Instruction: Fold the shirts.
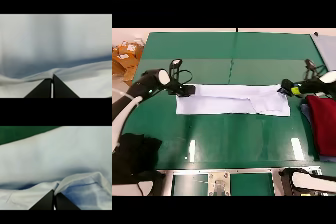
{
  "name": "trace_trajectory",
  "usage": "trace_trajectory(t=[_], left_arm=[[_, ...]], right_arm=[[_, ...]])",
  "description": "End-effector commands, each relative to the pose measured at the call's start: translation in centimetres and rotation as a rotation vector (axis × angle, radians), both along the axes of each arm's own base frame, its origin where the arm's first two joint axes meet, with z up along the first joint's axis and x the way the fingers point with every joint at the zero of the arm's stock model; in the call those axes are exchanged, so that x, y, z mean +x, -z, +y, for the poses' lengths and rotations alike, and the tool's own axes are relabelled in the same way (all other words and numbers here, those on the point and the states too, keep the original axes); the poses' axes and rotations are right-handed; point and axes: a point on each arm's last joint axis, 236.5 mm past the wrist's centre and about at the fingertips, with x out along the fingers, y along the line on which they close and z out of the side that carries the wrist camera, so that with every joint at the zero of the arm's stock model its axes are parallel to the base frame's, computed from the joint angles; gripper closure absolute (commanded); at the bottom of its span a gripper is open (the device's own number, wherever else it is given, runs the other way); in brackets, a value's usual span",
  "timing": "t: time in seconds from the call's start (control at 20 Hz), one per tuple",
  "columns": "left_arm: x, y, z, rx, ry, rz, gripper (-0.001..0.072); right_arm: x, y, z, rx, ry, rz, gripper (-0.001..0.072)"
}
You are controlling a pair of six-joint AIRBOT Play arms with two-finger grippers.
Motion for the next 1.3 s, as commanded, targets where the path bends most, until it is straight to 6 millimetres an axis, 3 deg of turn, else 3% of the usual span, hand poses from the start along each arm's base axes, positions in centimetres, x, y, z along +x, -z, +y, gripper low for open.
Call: trace_trajectory(t=[0.0,0.05,0.1,0.15,0.2,0.25,0.35,0.45,0.5,0.6,0.7,0.9,1.1,1.15,1.2,1.25], left_arm=[[3.0,3.0,-0.8,-0.025,0.018,0.014,0.0688],[3.8,3.3,-0.9,-0.027,0.011,-0.003,0.0687],[4.6,3.0,-0.9,-0.03,0.002,-0.036,0.0513],[5.4,2.5,-0.9,-0.034,-0.006,-0.066,0.0124],[6.2,1.7,-0.6,-0.027,-0.009,-0.097,0.0017],[6.9,0.7,0.3,-0.014,-0.014,-0.12,0.0058],[8.3,-1.9,3.1,0.02,-0.054,-0.132,0.0058],[8.3,-4.4,6.0,0.015,-0.121,-0.077,0.0058],[8.1,-5.2,6.9,0.0,-0.152,-0.047,0.0057],[7.2,-6.3,7.8,-0.029,-0.165,0.005,0.0058],[6.4,-6.4,7.6,-0.05,-0.158,0.044,0.0058],[6.2,-6.9,5.6,-0.141,-0.151,0.06,0.0058],[6.1,-7.3,4.6,-0.188,-0.144,0.066,0.0058],[6.1,-7.5,4.2,-0.203,-0.143,0.066,0.0058],[6.1,-7.7,3.8,-0.224,-0.135,0.065,0.0059],[6.1,-8.0,3.3,-0.243,-0.118,0.061,0.0059]], right_arm=[[5.1,3.6,0.7,-0.014,-0.021,-0.015,0.0694],[5.9,4.1,0.5,-0.016,-0.016,-0.016,0.0694],[6.5,4.5,0.4,-0.016,-0.016,-0.015,0.0645],[6.8,4.5,0.0,-0.017,-0.011,-0.018,0.04],[7.1,4.1,-0.9,-0.026,0.0,-0.028,0.0193],[7.3,3.5,-2.0,-0.04,0.005,-0.032,0.0168],[5.8,2.7,-5.6,-0.064,0.007,0.027,0.0167],[2.6,2.9,-8.7,-0.038,-0.008,0.12,0.0027],[0.9,3.3,-10.2,-0.016,-0.01,0.164,0.0007],[-1.3,4.3,-11.7,0.057,-0.028,0.199,0.0002],[-2.1,5.4,-11.2,0.182,-0.064,0.196,0.0001],[-1.6,6.6,-6.4,0.422,-0.182,0.156,0.0001],[-0.4,6.4,-3.2,0.445,-0.257,0.136,0.0004],[0.0,6.0,-2.8,0.436,-0.27,0.128,0.0045],[0.4,5.6,-2.5,0.431,-0.279,0.123,0.0188],[0.8,5.2,-2.3,0.426,-0.277,0.122,0.055]])
